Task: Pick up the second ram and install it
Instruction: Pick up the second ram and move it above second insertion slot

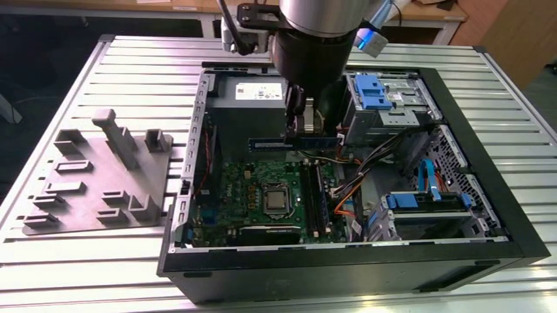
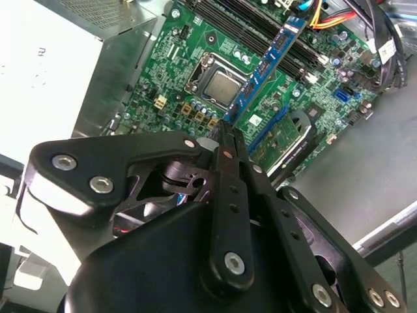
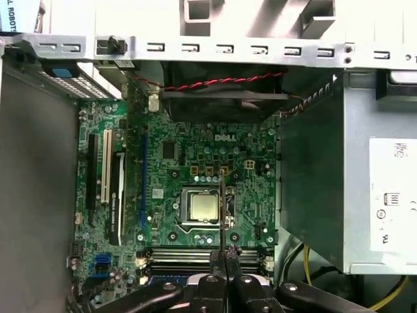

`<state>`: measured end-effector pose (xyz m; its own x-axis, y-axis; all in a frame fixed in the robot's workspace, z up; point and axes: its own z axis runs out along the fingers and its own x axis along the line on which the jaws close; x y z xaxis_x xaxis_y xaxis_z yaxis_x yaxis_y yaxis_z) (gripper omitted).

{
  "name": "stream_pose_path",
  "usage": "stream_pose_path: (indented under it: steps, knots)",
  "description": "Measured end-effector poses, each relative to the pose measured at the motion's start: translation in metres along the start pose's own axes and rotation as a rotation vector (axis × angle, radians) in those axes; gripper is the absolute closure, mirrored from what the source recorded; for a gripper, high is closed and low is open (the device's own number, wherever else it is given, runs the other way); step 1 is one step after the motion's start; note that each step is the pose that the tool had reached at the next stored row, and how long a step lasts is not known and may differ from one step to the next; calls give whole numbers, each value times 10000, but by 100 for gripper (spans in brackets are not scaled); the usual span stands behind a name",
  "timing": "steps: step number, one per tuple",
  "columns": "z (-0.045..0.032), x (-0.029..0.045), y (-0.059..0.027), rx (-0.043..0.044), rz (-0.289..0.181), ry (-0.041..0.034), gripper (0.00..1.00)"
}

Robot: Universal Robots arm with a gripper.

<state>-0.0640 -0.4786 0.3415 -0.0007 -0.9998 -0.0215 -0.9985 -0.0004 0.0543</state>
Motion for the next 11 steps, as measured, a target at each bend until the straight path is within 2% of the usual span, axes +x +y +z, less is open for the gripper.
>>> stream_pose_path:
  steps: [5,11]
  knots:
    - [85,1,-5,0,0,0,92]
    - [132,-4,-8,0,0,0,92]
